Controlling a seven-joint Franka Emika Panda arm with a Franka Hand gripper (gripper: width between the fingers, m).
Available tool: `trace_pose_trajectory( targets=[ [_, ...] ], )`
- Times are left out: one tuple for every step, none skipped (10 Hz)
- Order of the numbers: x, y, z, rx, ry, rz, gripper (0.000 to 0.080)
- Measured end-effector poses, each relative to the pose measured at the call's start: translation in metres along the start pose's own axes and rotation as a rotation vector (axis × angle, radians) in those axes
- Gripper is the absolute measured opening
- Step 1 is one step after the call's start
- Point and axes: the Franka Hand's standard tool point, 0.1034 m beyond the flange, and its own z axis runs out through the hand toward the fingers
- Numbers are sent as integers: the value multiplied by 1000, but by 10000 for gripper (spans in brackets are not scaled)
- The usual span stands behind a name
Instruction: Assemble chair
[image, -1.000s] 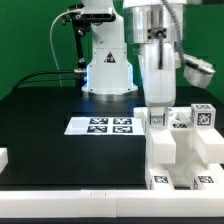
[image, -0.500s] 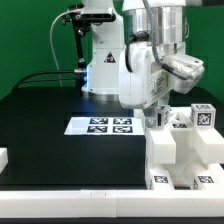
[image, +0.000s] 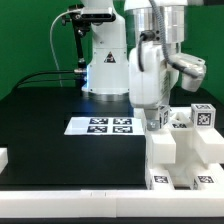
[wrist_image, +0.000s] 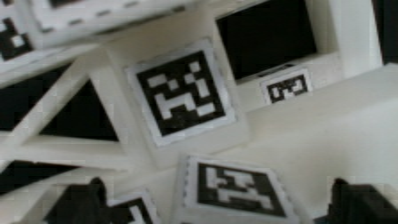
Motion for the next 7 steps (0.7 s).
trace_pose_trajectory(
  targets=[
    [-1, 2, -3, 7, -2, -209, 643],
    [-3, 5, -2, 5, -5, -417, 648],
    [-3, 5, -1, 4, -5, -419, 648],
    [-2, 5, -1, 3, -3, -513, 649],
    [-1, 5, -1, 3, -2, -584, 649],
    [0, 4, -1, 3, -2, -650, 649],
    [5, 2, -2, 9, 4, -863, 649]
  ],
)
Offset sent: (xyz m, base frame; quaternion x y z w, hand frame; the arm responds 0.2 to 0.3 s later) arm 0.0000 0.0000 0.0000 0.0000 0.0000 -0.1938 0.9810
